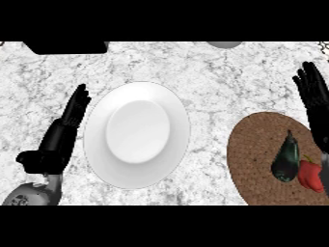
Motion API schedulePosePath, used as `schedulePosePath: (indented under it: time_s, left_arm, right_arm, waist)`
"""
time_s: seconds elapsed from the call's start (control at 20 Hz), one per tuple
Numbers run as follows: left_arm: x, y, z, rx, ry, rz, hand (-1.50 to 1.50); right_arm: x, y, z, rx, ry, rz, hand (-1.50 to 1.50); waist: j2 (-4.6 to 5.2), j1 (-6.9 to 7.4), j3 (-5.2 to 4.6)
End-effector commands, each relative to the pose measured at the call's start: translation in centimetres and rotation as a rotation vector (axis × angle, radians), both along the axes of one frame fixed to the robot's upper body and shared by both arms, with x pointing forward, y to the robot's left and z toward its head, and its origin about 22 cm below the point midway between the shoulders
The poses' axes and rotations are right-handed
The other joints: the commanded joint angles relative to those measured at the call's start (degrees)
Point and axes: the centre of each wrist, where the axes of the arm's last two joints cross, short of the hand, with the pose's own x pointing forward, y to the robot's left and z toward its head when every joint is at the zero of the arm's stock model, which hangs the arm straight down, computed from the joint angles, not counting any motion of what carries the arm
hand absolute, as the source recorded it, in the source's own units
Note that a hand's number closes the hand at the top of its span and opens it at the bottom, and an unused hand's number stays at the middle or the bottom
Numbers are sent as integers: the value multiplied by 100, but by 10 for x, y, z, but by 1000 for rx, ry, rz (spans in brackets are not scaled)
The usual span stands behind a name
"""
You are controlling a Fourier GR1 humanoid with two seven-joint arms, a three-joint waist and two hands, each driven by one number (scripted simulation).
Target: Pick the eggplant from the placemat and place it in the plate
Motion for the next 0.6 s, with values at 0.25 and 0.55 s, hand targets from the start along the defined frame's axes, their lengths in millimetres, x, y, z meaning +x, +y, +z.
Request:
schedulePosePath:
  time_s: [0.25,0.55]
  left_arm:
    - [-7,44,-23,54,119,111,0]
    - [-13,51,-37,17,195,81,0]
  right_arm:
    - [18,-33,-35,483,410,-667,150]
    - [2,-18,-78,73,322,-1110,-150]
  waist:
    - [21,282,-44]
    - [-58,226,-60]
